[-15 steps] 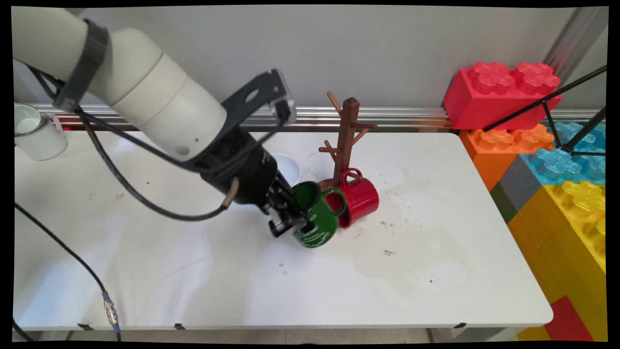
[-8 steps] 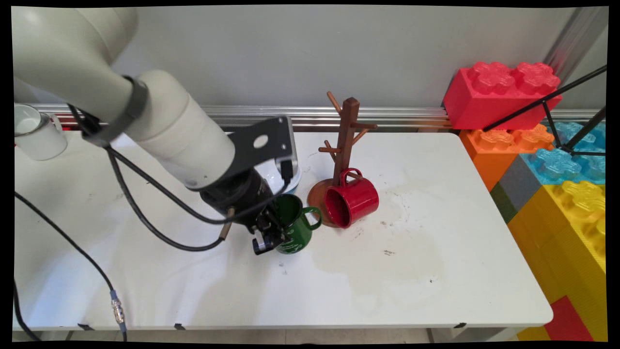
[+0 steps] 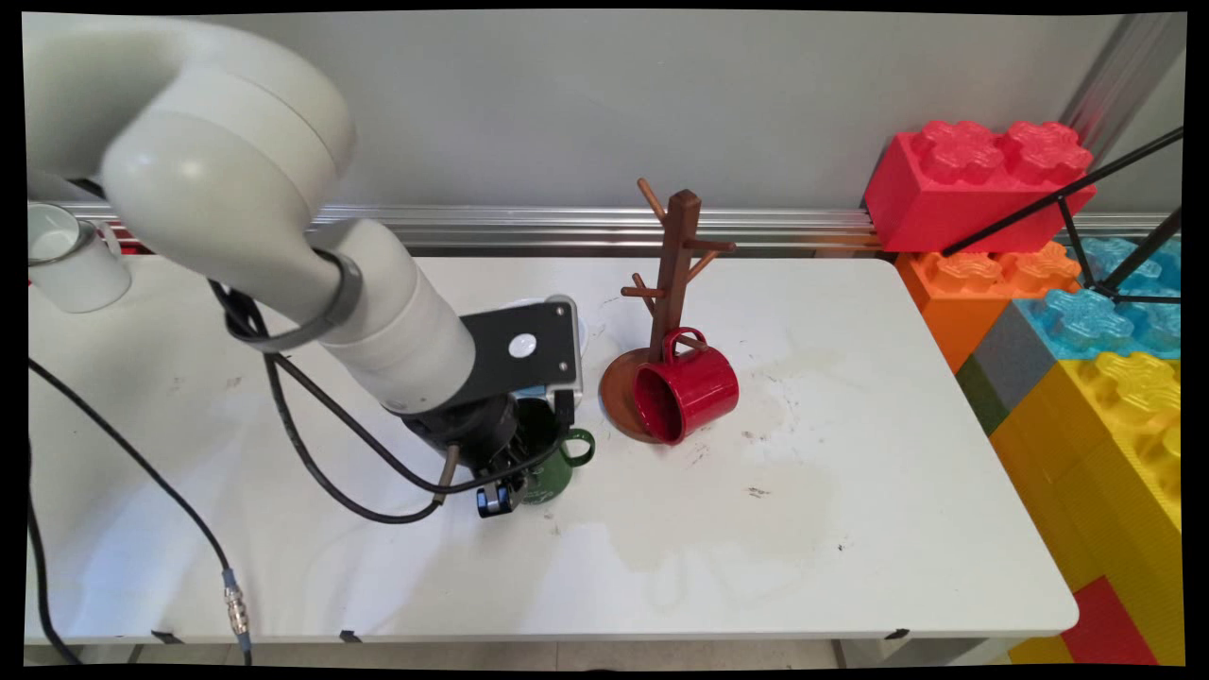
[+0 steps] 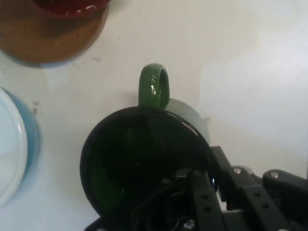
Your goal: Place the picked object on the table
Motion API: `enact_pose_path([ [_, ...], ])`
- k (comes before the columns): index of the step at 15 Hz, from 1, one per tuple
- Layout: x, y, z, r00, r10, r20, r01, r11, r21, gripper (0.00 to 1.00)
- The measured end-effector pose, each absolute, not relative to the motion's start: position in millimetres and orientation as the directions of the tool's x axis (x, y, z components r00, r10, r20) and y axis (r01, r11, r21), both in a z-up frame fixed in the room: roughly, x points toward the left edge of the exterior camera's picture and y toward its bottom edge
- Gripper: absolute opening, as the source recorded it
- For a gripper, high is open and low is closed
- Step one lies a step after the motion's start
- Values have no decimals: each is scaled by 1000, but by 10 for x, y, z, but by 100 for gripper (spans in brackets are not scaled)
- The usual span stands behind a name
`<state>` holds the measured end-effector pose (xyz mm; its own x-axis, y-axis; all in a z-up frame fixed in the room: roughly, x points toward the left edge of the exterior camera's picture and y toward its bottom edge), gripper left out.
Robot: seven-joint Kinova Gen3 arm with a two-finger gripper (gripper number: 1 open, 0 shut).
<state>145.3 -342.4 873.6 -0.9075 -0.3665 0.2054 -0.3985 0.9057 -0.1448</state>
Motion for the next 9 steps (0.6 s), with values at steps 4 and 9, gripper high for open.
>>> enact_pose_path([
  [4,1456,-3487,8567,-920,-354,167,-382,907,-180,0],
  [9,1477,-3541,8400,-926,-356,128,-376,903,-206,0],
])
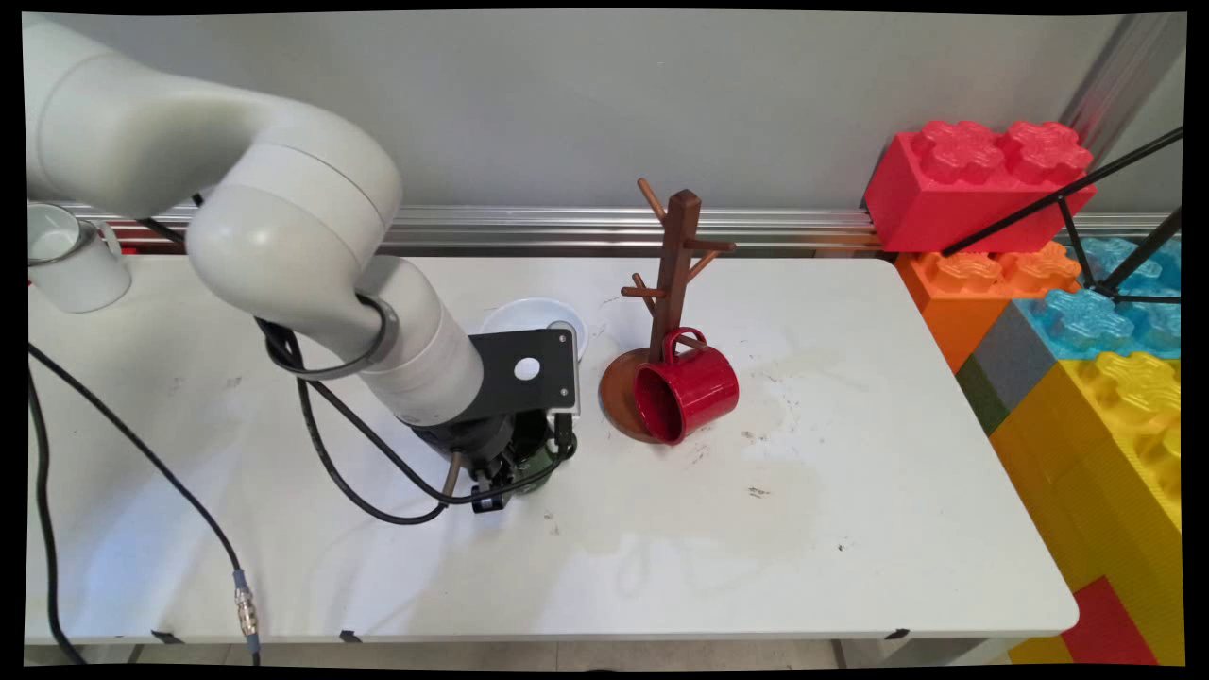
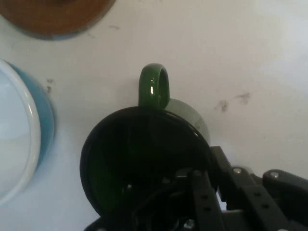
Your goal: Place the picked object on the table
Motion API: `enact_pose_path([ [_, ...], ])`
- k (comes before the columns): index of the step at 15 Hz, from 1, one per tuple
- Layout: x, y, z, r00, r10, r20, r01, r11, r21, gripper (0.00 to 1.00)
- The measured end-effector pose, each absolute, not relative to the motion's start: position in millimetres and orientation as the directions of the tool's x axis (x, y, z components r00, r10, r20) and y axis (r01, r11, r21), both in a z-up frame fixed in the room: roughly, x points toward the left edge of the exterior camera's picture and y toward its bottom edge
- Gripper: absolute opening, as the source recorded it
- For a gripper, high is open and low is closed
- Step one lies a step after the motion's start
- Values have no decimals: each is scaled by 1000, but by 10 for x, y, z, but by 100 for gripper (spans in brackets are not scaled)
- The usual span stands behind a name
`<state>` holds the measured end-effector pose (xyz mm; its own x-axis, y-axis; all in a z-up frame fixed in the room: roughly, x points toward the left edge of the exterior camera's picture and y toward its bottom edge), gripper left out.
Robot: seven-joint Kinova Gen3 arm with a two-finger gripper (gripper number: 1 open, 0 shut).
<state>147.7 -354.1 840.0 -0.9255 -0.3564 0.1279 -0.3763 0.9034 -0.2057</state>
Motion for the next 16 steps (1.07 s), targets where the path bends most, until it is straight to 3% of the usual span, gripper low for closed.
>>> enact_pose_path([
  [15,1526,-3598,8204,-923,-375,87,-385,893,-234,0],
  [16,1526,-3597,8196,-921,-379,88,-389,892,-233,100],
])
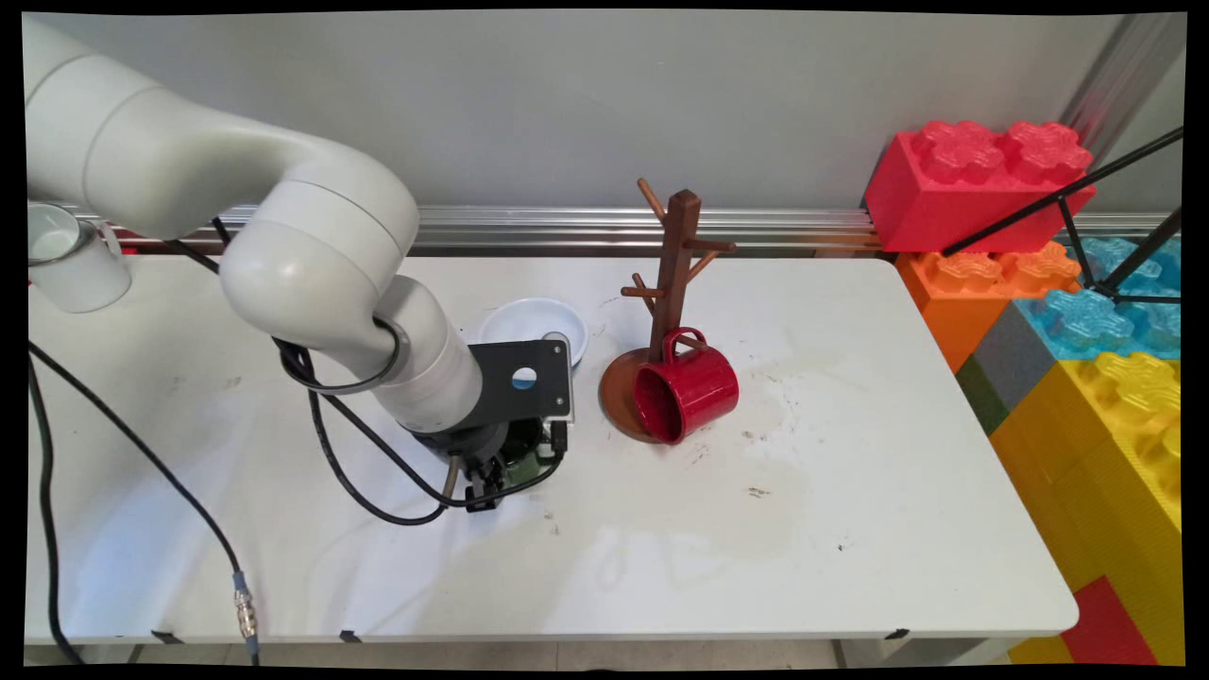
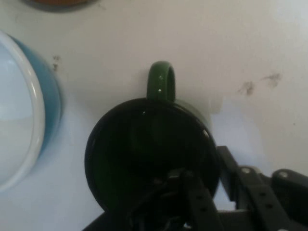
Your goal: Place the picked object on the table
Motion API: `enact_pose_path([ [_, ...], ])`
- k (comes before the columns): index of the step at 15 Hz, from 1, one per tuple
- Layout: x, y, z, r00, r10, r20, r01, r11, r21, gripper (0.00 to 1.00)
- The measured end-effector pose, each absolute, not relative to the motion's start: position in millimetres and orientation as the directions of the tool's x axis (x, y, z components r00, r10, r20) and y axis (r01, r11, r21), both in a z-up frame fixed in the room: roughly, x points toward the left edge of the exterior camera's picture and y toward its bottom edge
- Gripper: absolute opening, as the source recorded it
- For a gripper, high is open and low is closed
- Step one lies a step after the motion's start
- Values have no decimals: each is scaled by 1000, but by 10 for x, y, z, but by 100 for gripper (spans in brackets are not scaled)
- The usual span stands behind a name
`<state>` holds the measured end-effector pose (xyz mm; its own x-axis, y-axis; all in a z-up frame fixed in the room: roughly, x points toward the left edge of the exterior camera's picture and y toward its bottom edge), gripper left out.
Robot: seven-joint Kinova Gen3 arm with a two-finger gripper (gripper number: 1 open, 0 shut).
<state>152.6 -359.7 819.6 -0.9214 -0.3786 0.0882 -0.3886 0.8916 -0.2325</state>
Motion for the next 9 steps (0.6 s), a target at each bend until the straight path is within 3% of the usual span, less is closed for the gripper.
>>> enact_pose_path([
  [9,1514,-3622,8198,-900,-414,138,-434,877,-204,100],
])
